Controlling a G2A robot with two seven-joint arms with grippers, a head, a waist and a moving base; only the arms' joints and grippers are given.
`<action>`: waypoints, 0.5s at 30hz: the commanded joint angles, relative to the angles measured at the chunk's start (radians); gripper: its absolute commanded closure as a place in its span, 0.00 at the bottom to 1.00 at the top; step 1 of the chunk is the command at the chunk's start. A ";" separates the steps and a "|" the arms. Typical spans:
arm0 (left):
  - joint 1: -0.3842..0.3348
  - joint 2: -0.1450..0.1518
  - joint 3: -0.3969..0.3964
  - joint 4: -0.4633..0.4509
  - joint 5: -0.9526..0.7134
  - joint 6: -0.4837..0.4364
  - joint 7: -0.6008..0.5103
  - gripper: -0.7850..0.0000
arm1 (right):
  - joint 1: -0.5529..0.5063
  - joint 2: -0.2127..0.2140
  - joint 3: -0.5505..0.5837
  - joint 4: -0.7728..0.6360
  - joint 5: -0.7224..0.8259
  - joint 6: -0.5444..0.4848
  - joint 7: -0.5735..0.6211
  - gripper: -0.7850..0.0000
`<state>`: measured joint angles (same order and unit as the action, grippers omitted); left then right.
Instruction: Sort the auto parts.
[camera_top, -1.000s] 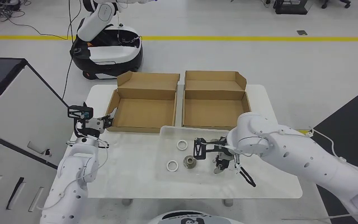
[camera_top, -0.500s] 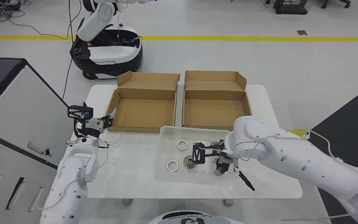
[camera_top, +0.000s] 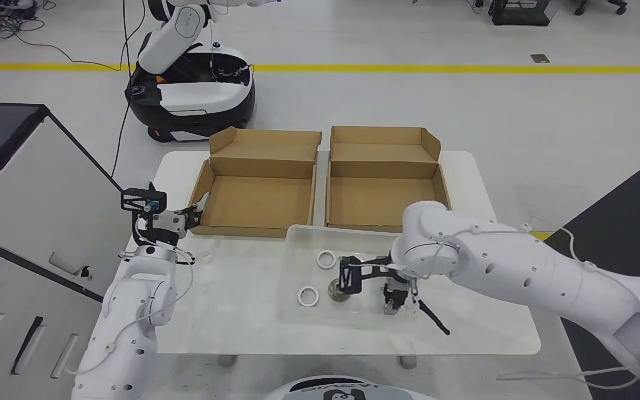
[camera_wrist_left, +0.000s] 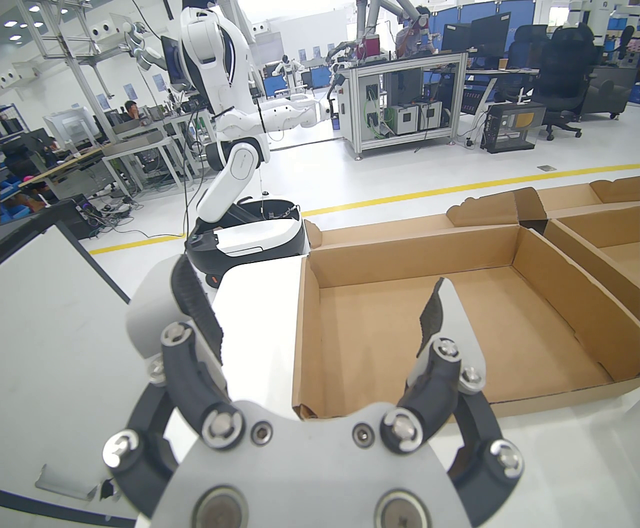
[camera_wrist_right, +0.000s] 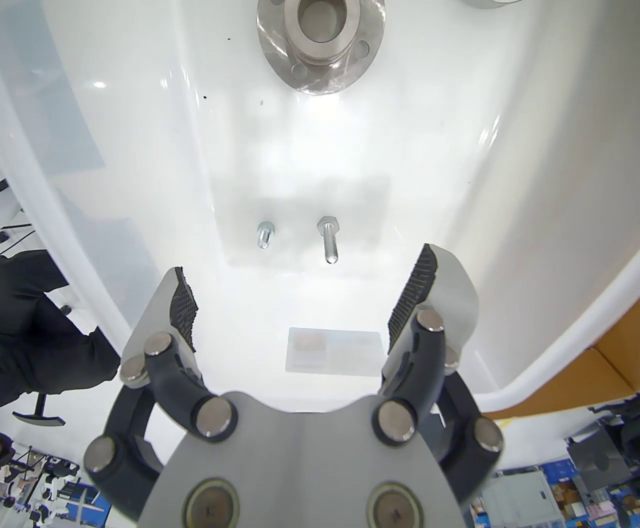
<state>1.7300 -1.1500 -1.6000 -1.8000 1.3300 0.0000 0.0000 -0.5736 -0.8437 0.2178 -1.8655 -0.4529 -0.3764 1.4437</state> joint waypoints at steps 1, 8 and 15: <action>0.000 0.000 0.000 0.000 0.000 0.000 0.000 0.00 | 0.011 -0.007 -0.011 0.015 0.007 -0.002 -0.002 0.11; 0.000 0.000 0.000 0.000 0.000 0.000 0.000 0.00 | 0.034 -0.033 -0.044 0.072 0.033 -0.016 -0.016 0.29; 0.000 0.000 0.000 0.000 0.000 0.000 0.000 0.00 | 0.037 -0.049 -0.048 0.098 0.035 -0.017 -0.017 0.38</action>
<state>1.7300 -1.1500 -1.6000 -1.8000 1.3300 0.0000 0.0000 -0.5362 -0.8918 0.1699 -1.7699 -0.4164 -0.3937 1.4264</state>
